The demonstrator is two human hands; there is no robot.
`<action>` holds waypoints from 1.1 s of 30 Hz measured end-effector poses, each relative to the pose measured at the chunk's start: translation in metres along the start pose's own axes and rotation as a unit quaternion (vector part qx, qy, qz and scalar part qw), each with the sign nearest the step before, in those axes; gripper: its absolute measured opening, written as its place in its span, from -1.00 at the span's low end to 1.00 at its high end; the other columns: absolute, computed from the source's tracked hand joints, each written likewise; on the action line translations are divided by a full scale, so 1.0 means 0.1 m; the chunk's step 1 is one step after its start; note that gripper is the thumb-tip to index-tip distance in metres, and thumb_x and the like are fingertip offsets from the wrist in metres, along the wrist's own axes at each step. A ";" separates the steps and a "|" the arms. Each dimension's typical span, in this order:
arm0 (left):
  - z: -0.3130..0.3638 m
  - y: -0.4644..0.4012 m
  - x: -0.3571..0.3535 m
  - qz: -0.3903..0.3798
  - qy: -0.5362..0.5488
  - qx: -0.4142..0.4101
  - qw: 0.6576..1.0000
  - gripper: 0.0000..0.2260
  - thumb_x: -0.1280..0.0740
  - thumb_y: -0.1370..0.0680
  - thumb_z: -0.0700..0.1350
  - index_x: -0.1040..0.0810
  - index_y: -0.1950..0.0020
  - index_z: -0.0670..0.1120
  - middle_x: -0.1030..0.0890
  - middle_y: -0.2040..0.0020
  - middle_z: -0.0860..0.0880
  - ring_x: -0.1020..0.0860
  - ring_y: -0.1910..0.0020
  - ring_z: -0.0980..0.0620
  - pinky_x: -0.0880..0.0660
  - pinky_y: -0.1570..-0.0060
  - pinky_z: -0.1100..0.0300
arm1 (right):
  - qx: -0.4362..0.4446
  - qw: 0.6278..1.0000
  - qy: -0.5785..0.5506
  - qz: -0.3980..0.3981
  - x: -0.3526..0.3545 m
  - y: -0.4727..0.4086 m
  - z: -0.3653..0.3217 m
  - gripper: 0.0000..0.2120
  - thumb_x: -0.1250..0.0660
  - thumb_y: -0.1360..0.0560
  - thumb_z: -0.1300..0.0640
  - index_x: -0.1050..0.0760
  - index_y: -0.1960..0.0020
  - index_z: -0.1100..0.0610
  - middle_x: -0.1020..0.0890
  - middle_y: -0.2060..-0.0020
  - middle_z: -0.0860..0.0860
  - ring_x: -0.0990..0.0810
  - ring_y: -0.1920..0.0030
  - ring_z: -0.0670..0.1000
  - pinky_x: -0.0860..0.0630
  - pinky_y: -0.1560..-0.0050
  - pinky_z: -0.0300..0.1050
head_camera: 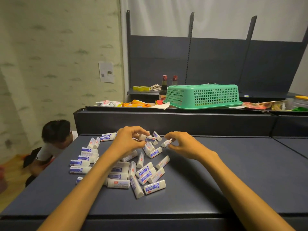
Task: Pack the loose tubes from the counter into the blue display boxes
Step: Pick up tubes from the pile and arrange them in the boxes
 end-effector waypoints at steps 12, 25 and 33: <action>-0.08 0.03 0.05 0.033 -0.075 -0.056 0.995 -0.80 -0.51 -0.40 -0.21 -0.63 0.04 -0.01 -0.65 0.10 0.06 -0.62 0.12 0.07 -0.58 0.10 0.31 | 0.034 0.996 -0.022 -0.073 -0.25 -0.21 -0.12 -0.71 -0.41 -0.49 0.15 -0.55 -0.20 0.00 -0.61 -0.14 -0.05 -0.57 -0.08 -0.07 -0.57 -0.10 -0.06; -0.10 0.09 0.10 0.046 -0.089 -0.103 0.990 -0.78 -0.49 -0.42 -0.23 -0.68 -0.05 -0.06 -0.66 -0.02 0.03 -0.60 0.08 0.12 -0.53 0.04 0.39 | 0.010 0.998 -0.038 -0.041 -0.24 -0.20 -0.09 -0.86 -0.40 -0.51 0.14 -0.51 -0.04 0.05 -0.57 0.12 -0.06 -0.56 0.13 -0.02 -0.49 0.16 -0.22; -0.12 0.10 0.15 0.057 -0.069 -0.112 0.990 -0.78 -0.48 -0.42 -0.25 -0.68 -0.04 -0.09 -0.67 0.01 0.01 -0.61 0.09 0.11 -0.55 0.06 0.35 | -0.054 0.977 -0.200 0.042 -0.06 -0.09 -0.08 -0.74 -0.46 -0.44 0.22 -0.57 -0.07 0.00 -0.66 0.09 -0.05 -0.63 0.12 -0.09 -0.52 0.11 -0.28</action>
Point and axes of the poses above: each hand's wrist, its own y-axis away from the middle knuckle, its own x-axis out of the back of the hand, z = x × y, the point moved 4 cm from there along -y, towards the middle knuckle
